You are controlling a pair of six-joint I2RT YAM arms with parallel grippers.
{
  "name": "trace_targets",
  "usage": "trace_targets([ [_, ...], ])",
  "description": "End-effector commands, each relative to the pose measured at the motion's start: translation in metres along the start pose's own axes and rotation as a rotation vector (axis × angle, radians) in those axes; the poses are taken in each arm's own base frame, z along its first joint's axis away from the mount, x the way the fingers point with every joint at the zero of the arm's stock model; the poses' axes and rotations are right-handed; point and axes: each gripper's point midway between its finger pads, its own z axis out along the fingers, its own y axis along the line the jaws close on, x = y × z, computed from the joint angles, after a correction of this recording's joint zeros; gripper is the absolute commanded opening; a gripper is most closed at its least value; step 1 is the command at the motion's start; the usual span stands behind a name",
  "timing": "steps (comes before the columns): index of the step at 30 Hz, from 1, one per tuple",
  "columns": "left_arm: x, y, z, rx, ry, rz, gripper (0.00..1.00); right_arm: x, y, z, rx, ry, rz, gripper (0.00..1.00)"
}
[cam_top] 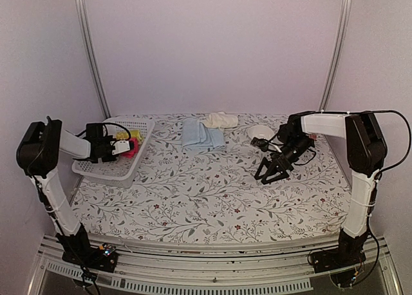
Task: Roll the towels
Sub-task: Place the towel in the storage box.
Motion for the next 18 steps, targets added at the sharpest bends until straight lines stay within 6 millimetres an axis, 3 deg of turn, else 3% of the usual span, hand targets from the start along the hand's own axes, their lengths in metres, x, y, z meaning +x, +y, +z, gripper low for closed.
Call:
trace_targets([
  [1,0.002,0.002,0.006,-0.022,0.024,0.022,0.39,-0.004,0.003,0.003,-0.032,-0.030,0.010,0.99],
  [5,0.002,-0.008,0.004,0.003,0.030,0.044,0.51,-0.014,0.012,-0.002,-0.033,-0.065,-0.024,0.99],
  [7,0.001,-0.011,0.002,0.005,0.032,0.045,0.78,-0.017,0.015,-0.004,-0.031,-0.072,-0.035,0.99],
  [10,-0.001,-0.011,-0.003,0.001,0.034,0.026,0.98,-0.017,0.017,-0.004,-0.028,-0.072,-0.040,0.99],
  [18,-0.011,-0.001,-0.035,-0.015,0.030,-0.070,0.98,-0.017,0.021,-0.007,-0.013,-0.061,-0.065,0.99],
])
